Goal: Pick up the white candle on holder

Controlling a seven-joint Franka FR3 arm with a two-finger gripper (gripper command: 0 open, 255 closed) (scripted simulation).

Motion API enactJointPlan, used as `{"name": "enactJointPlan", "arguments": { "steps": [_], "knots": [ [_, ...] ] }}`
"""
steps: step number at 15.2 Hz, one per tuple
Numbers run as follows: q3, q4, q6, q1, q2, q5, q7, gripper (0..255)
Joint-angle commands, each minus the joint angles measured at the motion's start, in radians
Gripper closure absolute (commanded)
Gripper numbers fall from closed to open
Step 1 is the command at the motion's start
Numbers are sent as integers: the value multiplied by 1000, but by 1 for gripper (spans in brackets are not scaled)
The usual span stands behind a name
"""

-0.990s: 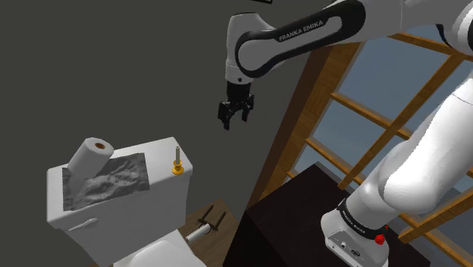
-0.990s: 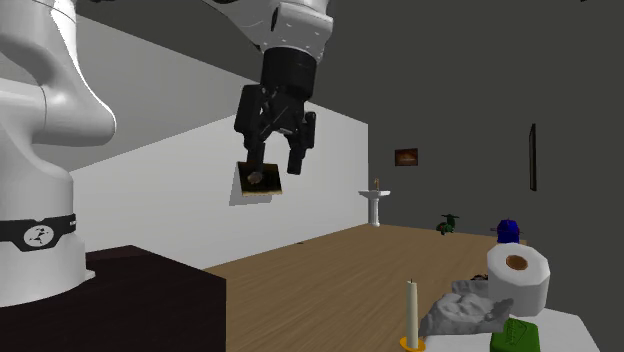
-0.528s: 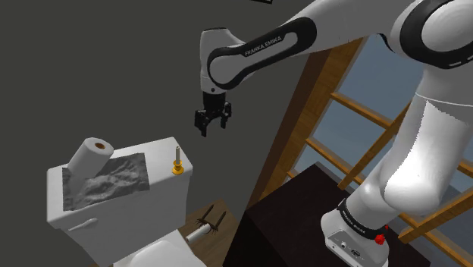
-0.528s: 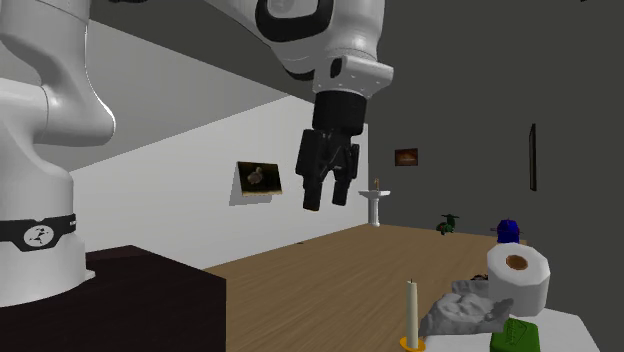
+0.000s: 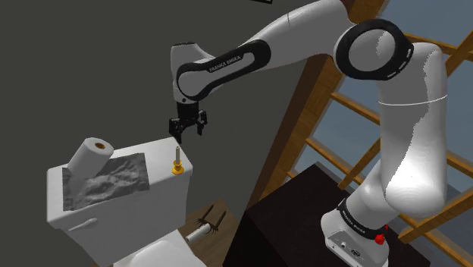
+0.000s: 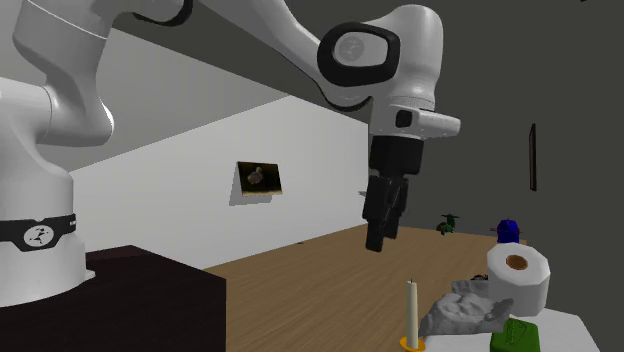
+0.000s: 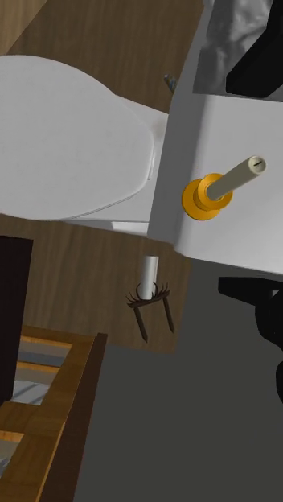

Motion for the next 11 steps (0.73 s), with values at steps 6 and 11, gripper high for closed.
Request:
{"name": "enactJointPlan", "arguments": {
  "steps": [6,11],
  "knots": [
    [-16,233,-28,56,204,-24,28,0],
    [-23,235,17,61,251,-32,29,0]
  ]
}}
